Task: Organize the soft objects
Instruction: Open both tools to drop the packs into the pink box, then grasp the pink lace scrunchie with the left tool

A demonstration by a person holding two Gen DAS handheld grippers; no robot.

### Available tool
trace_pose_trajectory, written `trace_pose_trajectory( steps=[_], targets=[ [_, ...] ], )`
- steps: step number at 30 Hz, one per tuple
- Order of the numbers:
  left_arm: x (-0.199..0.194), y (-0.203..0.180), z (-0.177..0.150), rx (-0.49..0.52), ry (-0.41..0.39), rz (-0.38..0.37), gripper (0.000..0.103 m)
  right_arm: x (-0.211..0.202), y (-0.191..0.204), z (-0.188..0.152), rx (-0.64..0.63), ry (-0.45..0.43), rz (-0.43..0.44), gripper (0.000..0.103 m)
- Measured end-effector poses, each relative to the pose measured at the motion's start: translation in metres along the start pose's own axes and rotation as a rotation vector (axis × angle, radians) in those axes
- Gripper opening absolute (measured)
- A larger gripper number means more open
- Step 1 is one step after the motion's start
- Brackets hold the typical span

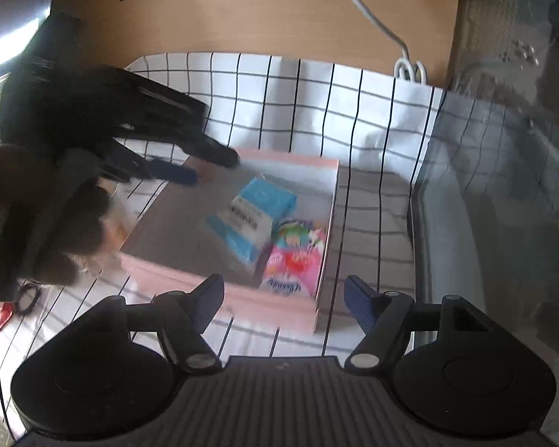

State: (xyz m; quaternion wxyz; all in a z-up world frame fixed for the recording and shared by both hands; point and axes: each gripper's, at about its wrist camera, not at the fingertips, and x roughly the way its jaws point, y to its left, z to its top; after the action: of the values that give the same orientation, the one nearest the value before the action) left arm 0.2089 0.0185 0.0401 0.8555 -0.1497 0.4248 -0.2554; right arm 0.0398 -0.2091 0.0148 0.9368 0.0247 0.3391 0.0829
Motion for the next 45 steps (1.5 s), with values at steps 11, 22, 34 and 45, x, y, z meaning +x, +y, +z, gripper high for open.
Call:
trace_pose_trajectory(
  steps=[11, 22, 34, 45],
  targets=[
    [-0.171, 0.086, -0.101, 0.008, -0.36, 0.255, 0.055, 0.009, 0.066, 0.001, 0.01, -0.059, 0.163, 0.081],
    [-0.256, 0.227, -0.174, -0.414, -0.438, 0.463, 0.055, 0.035, 0.143, -0.014, -0.036, 0.089, 0.227, 0.081],
    [-0.2, 0.24, -0.174, -0.295, -0.267, 0.446, 0.055, 0.036, 0.188, -0.033, -0.157, 0.16, 0.208, 0.081],
    [-0.162, 0.224, -0.171, -0.062, -0.205, 0.551, 0.056, 0.04, 0.192, -0.044, -0.186, 0.195, 0.202, 0.081]
  ],
)
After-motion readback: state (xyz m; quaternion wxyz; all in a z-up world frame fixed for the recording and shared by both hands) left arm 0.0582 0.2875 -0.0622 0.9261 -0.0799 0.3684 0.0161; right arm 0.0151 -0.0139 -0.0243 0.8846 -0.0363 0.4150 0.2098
